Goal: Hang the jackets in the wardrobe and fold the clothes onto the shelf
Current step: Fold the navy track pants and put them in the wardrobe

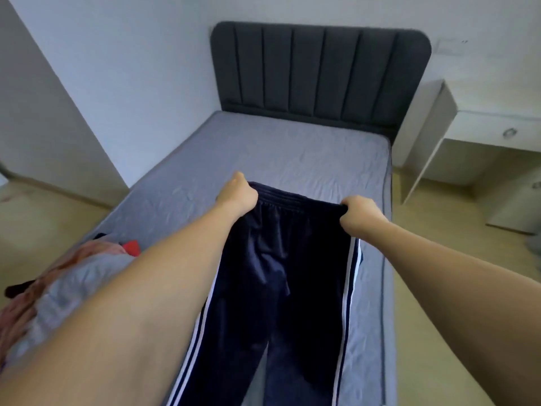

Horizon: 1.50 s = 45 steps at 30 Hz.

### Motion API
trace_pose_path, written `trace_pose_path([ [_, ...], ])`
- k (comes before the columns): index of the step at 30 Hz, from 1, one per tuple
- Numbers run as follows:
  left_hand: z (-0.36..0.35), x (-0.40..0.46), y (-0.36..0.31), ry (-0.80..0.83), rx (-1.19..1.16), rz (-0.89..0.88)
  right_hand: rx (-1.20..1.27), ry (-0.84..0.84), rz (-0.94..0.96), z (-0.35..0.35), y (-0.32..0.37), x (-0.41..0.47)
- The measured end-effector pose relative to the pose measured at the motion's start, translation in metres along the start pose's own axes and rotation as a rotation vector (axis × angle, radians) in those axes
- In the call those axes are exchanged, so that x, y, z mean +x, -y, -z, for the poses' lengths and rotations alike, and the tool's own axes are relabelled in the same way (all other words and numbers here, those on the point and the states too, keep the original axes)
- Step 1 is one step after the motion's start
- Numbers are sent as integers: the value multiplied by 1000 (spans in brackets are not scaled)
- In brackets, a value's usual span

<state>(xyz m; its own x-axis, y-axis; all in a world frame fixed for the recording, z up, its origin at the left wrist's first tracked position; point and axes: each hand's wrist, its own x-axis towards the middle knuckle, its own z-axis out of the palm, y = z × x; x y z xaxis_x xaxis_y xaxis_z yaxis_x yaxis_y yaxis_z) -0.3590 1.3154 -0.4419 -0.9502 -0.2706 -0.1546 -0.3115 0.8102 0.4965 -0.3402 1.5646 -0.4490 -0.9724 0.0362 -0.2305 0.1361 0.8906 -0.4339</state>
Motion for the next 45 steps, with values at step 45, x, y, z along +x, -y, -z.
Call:
trace_pose_path([
  [45, -587, 318, 194, -54, 486, 16, -178, -128, 281, -436, -378, 404],
])
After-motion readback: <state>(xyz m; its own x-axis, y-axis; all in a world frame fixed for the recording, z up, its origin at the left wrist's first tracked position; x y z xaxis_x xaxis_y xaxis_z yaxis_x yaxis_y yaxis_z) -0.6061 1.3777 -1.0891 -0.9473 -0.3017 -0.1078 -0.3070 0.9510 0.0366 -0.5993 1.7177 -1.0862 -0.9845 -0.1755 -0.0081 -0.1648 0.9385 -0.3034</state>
